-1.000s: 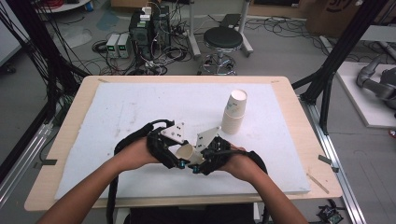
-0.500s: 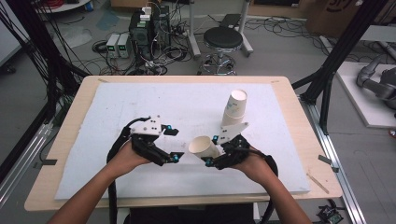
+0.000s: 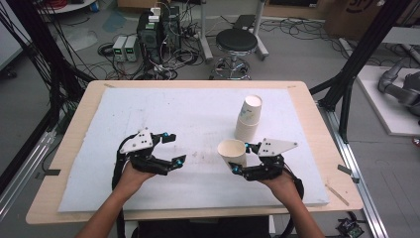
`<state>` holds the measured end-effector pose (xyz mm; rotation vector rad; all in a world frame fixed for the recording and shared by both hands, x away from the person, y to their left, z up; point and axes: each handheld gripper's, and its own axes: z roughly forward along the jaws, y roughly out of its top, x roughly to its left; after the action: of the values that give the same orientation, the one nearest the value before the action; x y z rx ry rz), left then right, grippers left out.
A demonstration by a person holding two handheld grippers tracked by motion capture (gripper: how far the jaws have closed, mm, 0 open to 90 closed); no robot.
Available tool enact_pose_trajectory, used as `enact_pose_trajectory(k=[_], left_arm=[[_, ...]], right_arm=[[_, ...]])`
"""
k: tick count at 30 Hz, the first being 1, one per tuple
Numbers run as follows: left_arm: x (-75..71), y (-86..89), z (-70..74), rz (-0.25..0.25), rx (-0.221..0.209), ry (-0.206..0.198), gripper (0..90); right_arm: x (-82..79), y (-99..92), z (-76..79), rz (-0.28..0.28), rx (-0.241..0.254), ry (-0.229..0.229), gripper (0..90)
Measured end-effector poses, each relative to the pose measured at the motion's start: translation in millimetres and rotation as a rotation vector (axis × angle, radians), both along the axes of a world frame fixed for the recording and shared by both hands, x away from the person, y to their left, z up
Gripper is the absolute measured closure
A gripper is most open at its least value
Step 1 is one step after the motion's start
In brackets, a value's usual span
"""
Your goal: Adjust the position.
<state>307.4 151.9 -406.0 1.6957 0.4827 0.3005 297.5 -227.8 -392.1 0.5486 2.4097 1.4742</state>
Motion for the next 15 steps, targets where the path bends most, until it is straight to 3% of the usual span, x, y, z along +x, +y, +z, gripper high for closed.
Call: enact_pose_trajectory(k=[5,15], left_arm=[[-0.5,9.4,-8.7,0.069,-0.016,-0.016,17.9],[0.2,23.8,-15.3,0.134,-0.027,-0.022,17.8]], right_arm=[[0.7,-6.6,-6.7,-0.037,0.055,-0.013,37.0],[4.3,-10.4,-12.0,-0.065,0.129,-0.039,36.7]])
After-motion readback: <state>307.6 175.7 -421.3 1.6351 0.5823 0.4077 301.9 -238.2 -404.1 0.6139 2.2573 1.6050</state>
